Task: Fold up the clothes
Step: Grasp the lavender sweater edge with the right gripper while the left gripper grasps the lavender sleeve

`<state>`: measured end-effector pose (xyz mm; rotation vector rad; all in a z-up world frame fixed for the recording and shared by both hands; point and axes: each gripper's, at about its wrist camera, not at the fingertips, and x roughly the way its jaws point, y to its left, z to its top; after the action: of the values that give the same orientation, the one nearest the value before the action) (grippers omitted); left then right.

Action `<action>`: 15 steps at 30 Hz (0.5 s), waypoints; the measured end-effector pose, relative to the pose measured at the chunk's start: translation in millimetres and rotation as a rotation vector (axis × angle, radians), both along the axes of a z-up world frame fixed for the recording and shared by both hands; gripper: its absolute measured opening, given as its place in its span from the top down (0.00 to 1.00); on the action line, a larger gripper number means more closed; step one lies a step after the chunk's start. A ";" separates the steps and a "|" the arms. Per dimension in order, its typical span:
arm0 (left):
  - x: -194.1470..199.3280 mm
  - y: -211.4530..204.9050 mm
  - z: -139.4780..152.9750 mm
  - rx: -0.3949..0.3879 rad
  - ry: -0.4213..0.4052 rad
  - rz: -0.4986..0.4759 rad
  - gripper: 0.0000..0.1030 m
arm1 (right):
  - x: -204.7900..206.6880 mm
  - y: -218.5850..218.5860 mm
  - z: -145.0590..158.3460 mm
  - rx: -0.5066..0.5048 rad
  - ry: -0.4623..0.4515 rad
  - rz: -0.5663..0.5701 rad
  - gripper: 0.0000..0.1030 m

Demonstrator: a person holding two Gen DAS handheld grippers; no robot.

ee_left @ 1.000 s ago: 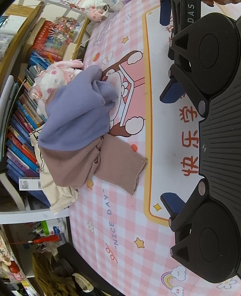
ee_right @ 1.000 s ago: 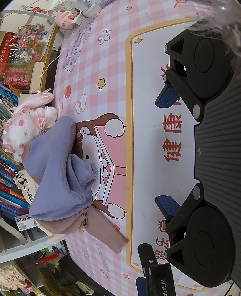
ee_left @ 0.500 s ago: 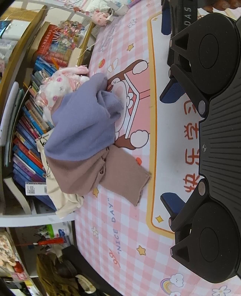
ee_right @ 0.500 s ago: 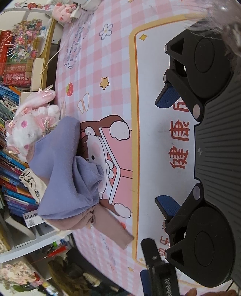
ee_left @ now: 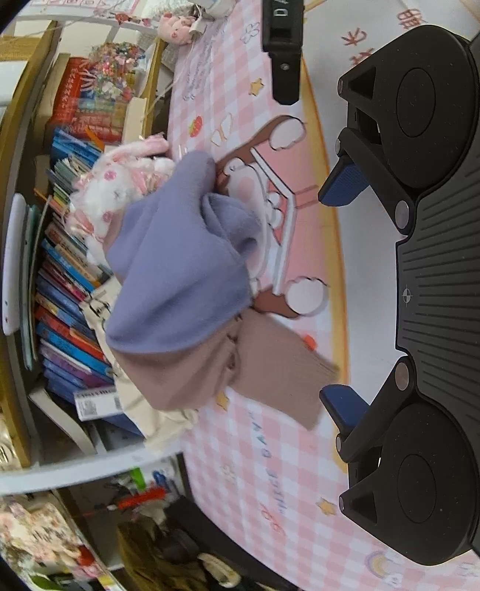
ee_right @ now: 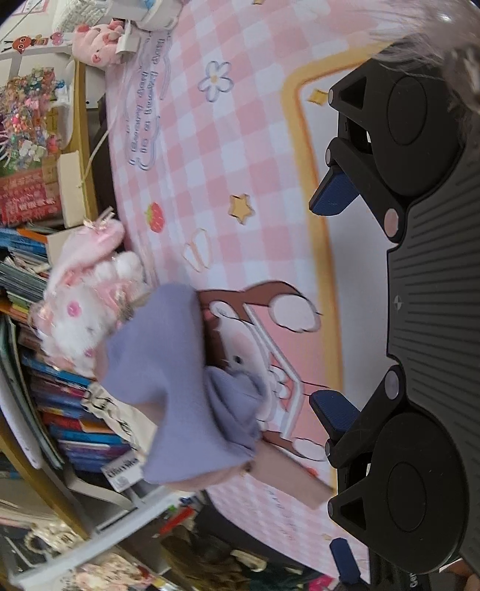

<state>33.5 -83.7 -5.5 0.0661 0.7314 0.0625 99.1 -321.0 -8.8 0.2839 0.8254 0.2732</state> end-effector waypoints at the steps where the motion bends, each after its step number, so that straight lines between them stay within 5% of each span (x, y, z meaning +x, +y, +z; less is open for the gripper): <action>1: 3.2 -1.9 1.0 0.001 -0.013 -0.005 0.00 | 4.1 -2.5 0.9 0.005 -0.004 -0.002 0.01; 7: 30.4 -13.1 4.4 0.050 -0.079 -0.025 0.00 | 28.2 -18.3 4.5 0.084 -0.009 -0.022 0.01; 15: 69.9 -44.9 -12.5 0.259 -0.132 -0.073 0.08 | 39.1 -26.9 7.7 0.260 0.027 -0.028 0.01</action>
<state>103.4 -128.5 -18.0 0.3328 0.5848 0.0905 138.2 -347.9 -1.0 0.5425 0.8128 0.3518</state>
